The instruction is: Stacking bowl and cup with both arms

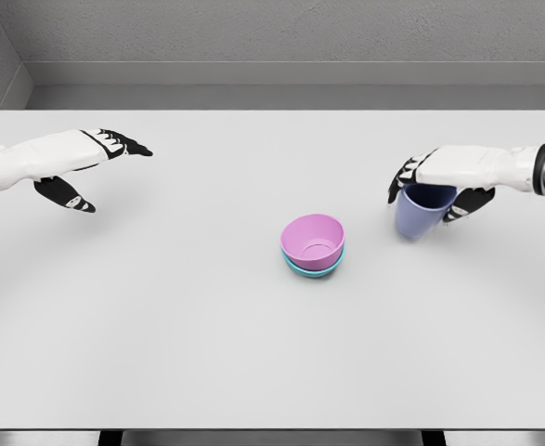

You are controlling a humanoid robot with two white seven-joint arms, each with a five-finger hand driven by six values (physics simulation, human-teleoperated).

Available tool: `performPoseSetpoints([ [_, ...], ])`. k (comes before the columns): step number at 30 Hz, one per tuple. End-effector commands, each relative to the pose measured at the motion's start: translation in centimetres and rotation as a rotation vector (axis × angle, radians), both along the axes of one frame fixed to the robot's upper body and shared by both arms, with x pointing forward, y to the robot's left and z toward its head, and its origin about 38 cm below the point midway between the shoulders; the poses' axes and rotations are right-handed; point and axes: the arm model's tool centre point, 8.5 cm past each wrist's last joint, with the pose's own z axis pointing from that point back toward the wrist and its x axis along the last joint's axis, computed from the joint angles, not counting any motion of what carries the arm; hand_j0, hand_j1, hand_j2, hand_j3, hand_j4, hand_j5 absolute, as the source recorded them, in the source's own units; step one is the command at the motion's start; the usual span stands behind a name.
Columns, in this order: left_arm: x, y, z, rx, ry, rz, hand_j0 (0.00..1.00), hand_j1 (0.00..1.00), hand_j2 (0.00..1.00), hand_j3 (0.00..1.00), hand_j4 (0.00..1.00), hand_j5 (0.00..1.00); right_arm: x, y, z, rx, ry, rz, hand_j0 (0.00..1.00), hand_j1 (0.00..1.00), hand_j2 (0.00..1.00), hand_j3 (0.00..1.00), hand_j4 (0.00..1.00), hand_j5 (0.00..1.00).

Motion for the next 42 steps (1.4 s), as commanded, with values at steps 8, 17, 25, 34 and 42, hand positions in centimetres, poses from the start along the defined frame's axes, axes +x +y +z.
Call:
performPoseSetpoints([
  [8,0.0,0.0,0.1,-0.007,0.001,0.003,1.00,1.00,1.00,1.00,1.00,1.00,0.3,-0.3,1.3,0.005,-0.026,-0.009,0.68,0.68,0.68,0.68,0.68,0.68],
  [17,0.0,0.2,0.1,-0.004,0.001,0.006,1.00,1.00,1.00,1.00,1.00,1.00,0.5,-0.1,2.0,0.005,-0.042,-0.005,0.67,0.67,0.67,0.67,0.67,0.67],
  [25,0.0,0.1,0.1,-0.006,0.001,0.004,1.00,1.00,1.00,1.00,1.00,1.00,0.8,0.3,2.9,0.015,-0.063,0.005,0.67,0.67,0.67,0.67,0.67,0.67],
  [34,0.0,0.1,0.1,-0.004,0.000,0.005,1.00,1.00,1.00,1.00,1.00,1.00,0.2,1.9,4.3,0.025,-0.099,0.056,0.64,0.64,0.64,0.64,0.64,0.64],
  [42,-0.1,0.0,0.2,-0.005,-0.003,-0.001,1.00,1.00,1.00,1.00,1.00,1.00,0.1,2.9,6.1,0.057,-0.148,0.084,0.64,0.64,0.64,0.64,0.64,0.64],
])
